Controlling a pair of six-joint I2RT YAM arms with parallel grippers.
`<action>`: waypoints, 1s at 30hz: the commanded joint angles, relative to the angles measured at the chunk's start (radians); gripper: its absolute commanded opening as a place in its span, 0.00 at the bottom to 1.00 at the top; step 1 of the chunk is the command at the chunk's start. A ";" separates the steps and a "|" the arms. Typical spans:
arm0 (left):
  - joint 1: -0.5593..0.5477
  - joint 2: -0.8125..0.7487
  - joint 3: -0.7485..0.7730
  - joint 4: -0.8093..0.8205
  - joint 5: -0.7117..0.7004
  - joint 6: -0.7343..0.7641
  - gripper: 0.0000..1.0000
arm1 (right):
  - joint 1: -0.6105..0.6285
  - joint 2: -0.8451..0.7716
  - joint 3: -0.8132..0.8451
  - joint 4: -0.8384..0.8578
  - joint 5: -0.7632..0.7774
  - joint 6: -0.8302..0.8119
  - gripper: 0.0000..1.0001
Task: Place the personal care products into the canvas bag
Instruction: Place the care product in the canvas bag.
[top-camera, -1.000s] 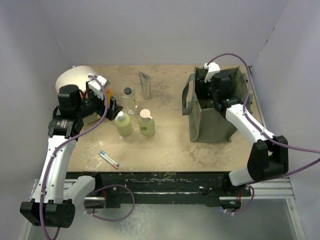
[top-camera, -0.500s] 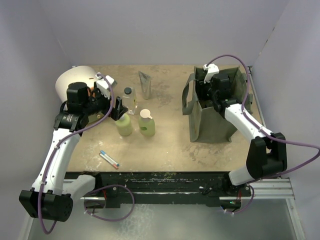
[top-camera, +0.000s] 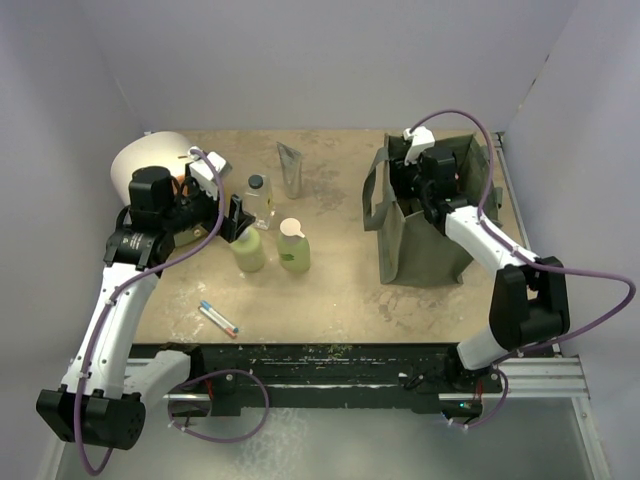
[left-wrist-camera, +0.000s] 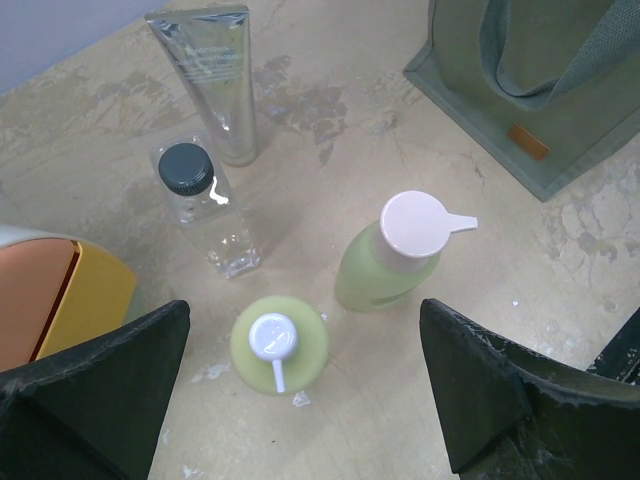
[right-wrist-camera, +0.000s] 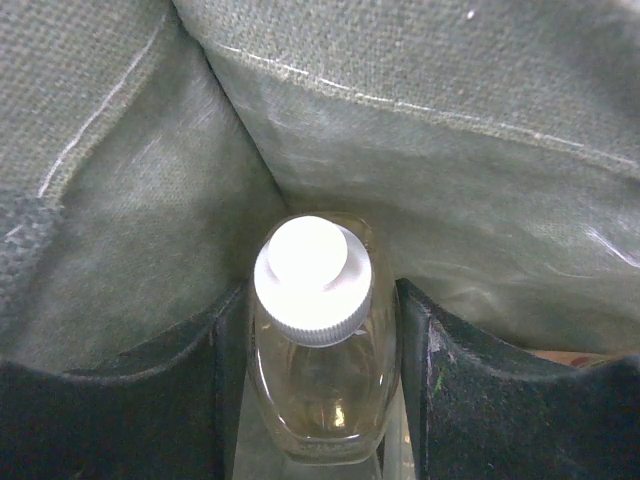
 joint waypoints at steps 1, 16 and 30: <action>-0.003 -0.019 -0.001 0.047 0.023 0.012 0.99 | 0.003 -0.010 -0.002 0.134 -0.024 0.002 0.15; -0.324 0.320 0.269 0.173 0.091 0.070 0.99 | 0.000 -0.017 0.073 0.068 -0.131 -0.034 0.11; -0.456 0.931 0.808 0.236 0.147 0.109 0.99 | -0.001 -0.042 0.054 0.068 -0.145 -0.036 0.08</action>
